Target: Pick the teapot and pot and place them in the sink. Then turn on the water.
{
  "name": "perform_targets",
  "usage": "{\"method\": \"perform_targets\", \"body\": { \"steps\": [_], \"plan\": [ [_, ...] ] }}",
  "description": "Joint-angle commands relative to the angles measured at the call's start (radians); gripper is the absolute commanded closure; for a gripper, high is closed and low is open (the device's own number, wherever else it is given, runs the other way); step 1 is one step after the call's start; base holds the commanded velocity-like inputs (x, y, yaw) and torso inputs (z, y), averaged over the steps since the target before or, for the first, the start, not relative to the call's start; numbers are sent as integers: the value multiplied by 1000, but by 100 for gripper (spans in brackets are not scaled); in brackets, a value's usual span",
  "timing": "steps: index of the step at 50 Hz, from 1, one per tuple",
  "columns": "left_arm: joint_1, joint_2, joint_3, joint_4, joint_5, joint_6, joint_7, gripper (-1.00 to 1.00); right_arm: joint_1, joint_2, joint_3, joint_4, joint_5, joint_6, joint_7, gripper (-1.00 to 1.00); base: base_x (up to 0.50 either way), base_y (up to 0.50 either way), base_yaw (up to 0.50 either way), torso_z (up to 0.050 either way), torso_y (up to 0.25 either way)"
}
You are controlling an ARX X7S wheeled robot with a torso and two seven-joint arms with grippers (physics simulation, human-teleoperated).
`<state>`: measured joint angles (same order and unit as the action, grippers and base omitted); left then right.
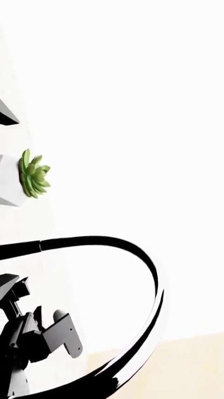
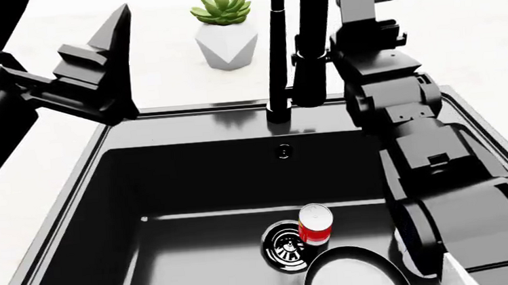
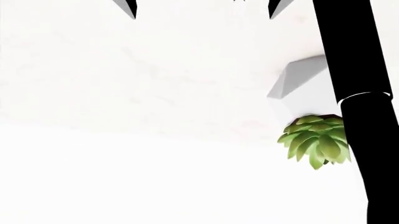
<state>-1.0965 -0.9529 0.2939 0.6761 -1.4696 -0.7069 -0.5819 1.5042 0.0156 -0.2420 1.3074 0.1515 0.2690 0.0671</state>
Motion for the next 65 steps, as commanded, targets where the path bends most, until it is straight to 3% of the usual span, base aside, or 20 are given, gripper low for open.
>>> {"method": "perform_targets", "body": {
  "steps": [1,21,65],
  "plan": [
    [2,-5,-7,1,-2,6,-3,-100,8,-3,24,0,-27,0,-4,-100,0,0,0,0,0],
    [10,-10,-10,7,4,10,6,-100,4,-5,39,0,-41,1,-10,-100,0,0,0,0,-171],
    [4,-13,-14,6,-10,11,1,-100,49,-5,25,-9,-40,1,-21,-100,0,0,0,0,0]
  ]
}}
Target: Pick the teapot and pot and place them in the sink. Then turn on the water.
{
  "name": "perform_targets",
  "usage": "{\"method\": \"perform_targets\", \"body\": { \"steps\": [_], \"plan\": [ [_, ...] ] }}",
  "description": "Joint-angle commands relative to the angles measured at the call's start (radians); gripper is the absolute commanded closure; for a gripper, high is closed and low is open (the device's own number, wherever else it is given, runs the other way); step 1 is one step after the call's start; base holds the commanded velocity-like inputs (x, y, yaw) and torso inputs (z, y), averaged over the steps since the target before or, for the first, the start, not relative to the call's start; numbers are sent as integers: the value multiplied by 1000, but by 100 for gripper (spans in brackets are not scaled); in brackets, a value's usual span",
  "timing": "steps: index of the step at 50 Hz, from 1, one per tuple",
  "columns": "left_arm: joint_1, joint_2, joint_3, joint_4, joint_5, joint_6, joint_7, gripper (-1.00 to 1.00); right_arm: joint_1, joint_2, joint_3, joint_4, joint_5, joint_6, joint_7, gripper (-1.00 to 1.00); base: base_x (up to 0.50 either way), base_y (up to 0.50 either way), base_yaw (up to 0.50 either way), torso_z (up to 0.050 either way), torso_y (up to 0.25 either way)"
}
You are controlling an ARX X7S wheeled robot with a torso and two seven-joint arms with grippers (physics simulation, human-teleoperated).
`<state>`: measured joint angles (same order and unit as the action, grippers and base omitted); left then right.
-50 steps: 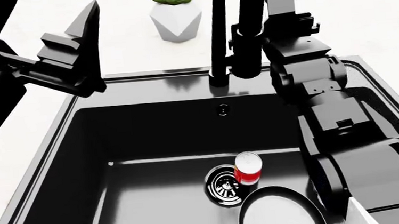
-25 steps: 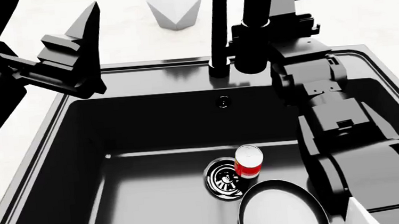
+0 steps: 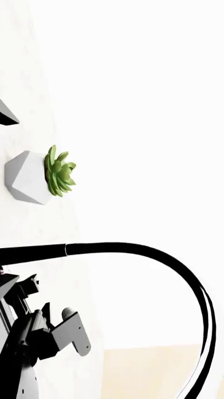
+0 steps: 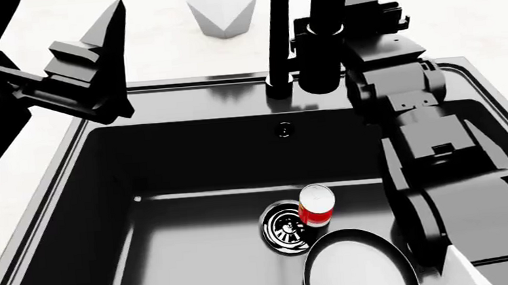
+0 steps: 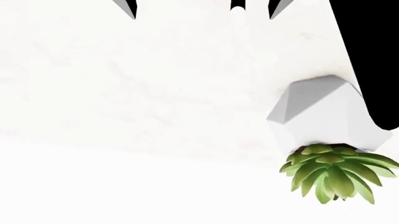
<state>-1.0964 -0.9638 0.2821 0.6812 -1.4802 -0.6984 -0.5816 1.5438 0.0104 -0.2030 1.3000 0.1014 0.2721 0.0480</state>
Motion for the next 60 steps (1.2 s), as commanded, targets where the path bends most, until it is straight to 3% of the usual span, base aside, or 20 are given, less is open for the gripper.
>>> {"method": "perform_targets", "body": {
  "steps": [1,14,60],
  "plan": [
    [4,-3,-3,1,1,3,1,-100,10,0,-15,0,12,-2,-1,-100,0,0,0,0,0],
    [6,-7,-4,6,1,3,-4,-100,5,1,-28,3,26,-4,3,-100,0,0,0,0,-143],
    [6,-1,2,3,-3,1,-8,-100,-10,84,31,7,-6,7,35,-100,0,0,0,0,0]
  ]
}}
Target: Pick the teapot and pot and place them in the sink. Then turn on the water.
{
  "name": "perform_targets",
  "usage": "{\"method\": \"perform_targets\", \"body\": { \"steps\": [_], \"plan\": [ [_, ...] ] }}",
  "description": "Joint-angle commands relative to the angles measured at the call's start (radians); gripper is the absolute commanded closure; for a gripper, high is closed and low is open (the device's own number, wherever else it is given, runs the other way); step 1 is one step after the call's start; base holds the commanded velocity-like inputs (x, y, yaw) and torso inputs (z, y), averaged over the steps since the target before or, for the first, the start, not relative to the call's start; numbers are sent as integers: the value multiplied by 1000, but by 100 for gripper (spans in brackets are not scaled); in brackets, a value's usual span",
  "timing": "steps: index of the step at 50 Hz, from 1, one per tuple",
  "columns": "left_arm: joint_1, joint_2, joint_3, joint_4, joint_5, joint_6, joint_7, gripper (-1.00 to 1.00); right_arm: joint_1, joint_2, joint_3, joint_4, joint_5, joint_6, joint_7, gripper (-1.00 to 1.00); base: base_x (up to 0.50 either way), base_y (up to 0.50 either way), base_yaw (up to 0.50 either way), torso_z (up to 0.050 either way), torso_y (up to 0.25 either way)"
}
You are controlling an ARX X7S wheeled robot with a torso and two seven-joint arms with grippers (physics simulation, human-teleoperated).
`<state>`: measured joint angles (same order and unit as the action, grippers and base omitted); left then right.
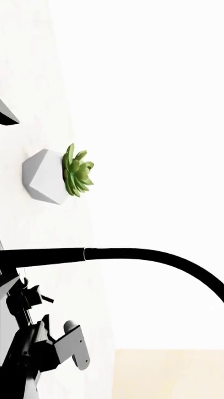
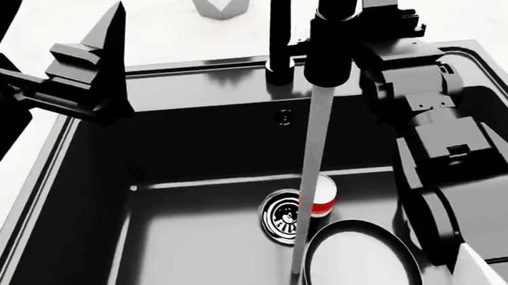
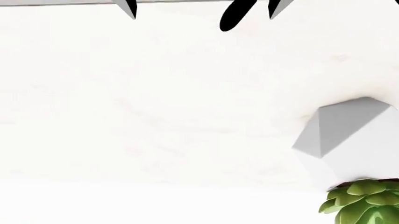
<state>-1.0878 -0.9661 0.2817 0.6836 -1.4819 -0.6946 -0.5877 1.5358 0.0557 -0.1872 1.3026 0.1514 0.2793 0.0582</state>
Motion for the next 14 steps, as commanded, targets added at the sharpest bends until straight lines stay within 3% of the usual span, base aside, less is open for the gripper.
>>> {"method": "perform_targets", "body": {
  "steps": [1,14],
  "plan": [
    [-4,2,3,1,-2,-3,-3,-100,-2,41,17,4,-57,0,26,-100,0,0,0,0,0],
    [-15,11,13,-1,-5,-12,-8,-100,-4,73,44,4,-64,3,33,-100,0,0,0,0,0]
  ]
}}
